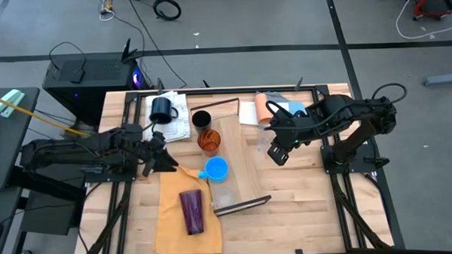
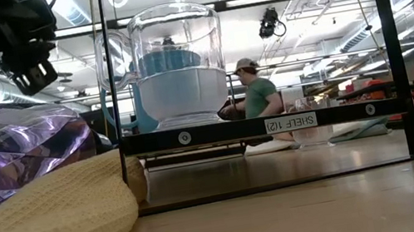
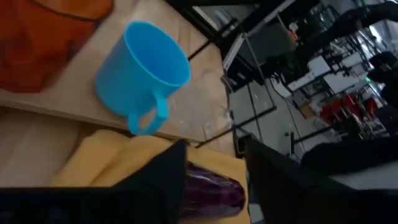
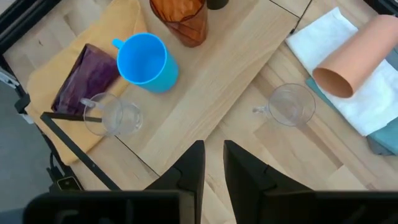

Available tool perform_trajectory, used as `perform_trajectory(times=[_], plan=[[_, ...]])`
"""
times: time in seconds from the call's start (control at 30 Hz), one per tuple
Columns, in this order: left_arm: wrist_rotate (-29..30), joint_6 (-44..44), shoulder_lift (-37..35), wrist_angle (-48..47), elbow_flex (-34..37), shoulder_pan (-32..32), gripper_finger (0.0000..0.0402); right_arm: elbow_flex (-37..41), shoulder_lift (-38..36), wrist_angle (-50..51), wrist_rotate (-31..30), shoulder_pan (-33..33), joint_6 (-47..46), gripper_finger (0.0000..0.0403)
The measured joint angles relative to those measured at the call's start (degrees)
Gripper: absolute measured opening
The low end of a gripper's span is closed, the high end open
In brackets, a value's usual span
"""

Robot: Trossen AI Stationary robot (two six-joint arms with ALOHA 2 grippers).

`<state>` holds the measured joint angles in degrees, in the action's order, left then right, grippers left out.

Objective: Stack small to large cups/mugs on shelf
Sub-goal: Put the violet cup on the shelf

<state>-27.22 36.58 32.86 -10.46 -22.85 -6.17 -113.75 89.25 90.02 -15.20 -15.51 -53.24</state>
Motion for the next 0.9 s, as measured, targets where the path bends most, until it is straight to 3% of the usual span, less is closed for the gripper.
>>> perform_trajectory(times=[0.17,0.3,0.6,0.9], plan=[[0.3,0.2,3.7,-1.2,0.0,2.8,0.0267,0.0,0.0,0.0,0.0,0.0,0.5,0.0065],[0.2,0.3,9.4,-0.3,0.0,5.7,0.0302,0.0,0.0,0.0,0.0,0.0,0.9,0.0065],[-3.9,3.5,23.5,14.5,0.0,14.6,0.0305,0.0,0.0,0.0,0.0,0.0,1.4,0.0065],[-2.3,1.5,33.7,18.3,-0.3,18.9,0.0306,0.0,0.0,0.0,0.2,0.0,1.0,0.0065]])
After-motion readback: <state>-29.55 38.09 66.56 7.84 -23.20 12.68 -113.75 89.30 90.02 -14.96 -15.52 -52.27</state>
